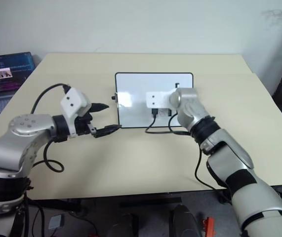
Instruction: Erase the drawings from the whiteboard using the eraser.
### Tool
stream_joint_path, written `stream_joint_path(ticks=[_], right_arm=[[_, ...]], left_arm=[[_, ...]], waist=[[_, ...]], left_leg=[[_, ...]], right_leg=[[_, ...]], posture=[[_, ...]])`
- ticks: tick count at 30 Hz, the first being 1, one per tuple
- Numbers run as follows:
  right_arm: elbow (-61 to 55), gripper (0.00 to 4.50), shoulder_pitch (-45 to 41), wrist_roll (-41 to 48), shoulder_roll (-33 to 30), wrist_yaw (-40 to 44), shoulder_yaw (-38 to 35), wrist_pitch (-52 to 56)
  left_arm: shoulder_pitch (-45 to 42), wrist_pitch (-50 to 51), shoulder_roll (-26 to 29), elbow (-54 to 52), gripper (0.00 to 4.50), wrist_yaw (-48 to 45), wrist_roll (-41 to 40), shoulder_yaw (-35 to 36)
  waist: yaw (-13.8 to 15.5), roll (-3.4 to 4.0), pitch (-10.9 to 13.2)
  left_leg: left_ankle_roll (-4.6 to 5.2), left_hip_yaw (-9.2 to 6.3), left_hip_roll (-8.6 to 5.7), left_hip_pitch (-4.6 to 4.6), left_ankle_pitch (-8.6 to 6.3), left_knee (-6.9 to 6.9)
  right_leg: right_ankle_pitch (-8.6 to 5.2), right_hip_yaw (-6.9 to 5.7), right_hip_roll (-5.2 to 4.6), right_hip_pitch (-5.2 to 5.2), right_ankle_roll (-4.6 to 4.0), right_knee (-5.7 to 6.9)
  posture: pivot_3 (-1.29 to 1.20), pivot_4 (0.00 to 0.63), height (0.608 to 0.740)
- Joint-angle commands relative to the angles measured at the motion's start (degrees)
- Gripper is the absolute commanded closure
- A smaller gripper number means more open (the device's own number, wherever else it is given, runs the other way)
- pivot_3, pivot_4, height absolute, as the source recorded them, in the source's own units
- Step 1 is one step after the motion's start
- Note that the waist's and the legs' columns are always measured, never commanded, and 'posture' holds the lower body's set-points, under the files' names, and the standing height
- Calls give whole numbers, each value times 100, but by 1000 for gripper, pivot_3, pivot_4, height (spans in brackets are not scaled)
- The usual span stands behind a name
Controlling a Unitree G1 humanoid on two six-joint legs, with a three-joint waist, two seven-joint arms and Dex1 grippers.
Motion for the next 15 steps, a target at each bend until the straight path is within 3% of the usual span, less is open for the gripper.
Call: stream_joint_path(ticks=[1, 15], right_arm=[[-84, 3665, 213, -69, -30, 174, 48, 148], [1677, 3665, -977, -89, -9, -1212, -439, -105]], left_arm=[[-33, -25, 61, -187, 0, 31, -37, 170], [-132, -27, -4, -164, 0, 35, -56, 109]], waist=[[4, 0, 0], [25, 1, 1]], left_leg=[[0, 0, 0, 0, 1, 0], [16, 0, -3, -6, 16, 2]], right_leg=[[2, 0, 0, 0, 1, -1], [17, 4, 0, 0, 2, -8]], posture=[[0, 150, 740], [0, 150, 740]])
